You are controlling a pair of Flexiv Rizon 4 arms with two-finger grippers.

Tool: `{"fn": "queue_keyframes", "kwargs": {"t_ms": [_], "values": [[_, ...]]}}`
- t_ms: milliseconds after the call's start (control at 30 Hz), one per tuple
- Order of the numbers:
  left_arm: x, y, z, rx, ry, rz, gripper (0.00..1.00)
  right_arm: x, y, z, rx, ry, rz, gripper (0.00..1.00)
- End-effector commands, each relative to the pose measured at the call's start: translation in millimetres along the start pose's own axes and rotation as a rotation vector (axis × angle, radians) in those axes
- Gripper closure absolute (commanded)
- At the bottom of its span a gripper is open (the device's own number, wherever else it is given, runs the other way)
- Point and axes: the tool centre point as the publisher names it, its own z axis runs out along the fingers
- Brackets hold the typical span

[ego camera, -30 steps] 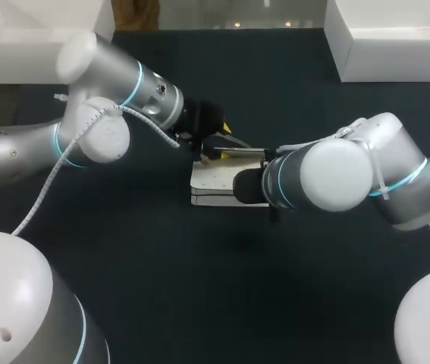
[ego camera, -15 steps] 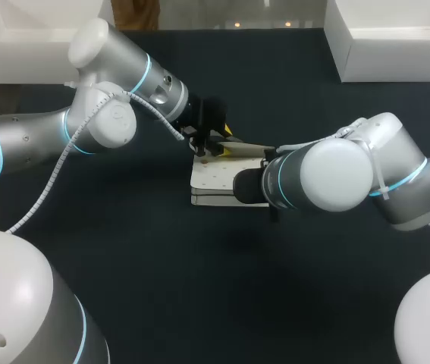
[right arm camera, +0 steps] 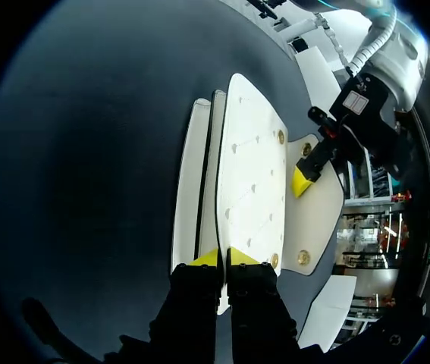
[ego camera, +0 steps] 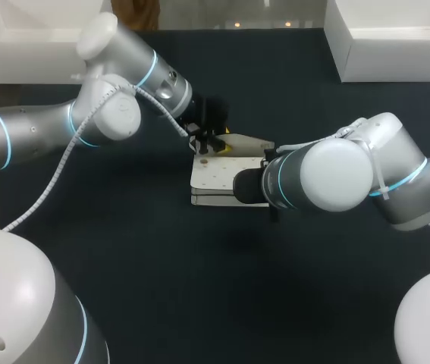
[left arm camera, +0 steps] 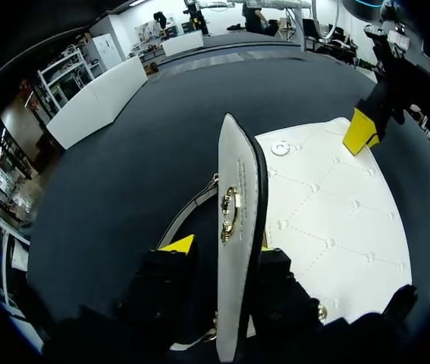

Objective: Pick up the bag, open it, inspect its contents, close it, and place it on the opposite side

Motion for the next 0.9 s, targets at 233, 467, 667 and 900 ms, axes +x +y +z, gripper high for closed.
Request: {"fn": "queue_keyframes", "kwargs": {"t_ms": [233,467,667,900], "values": [[-2.3,8,3,0.026,0.035,-0.041,1.0,4.8,-2.9,1,-0.012,-0.067,0.001,1.0],[-3.6,3,-3,0.045,0.046,-0.061,1.0,3.9,-2.8,-1,-0.003,-0.064,0.003,1.0],[-4.9,-8,-8,0.028,0.041,-0.072,1.0,-1.0,0.5,-8,0.048,-0.035,-0.008,0.0],[-13.0,-14,-11,0.012,0.036,-0.12,1.0,-5.6,2.1,-27,0.081,-0.018,-0.021,0.0]]}}
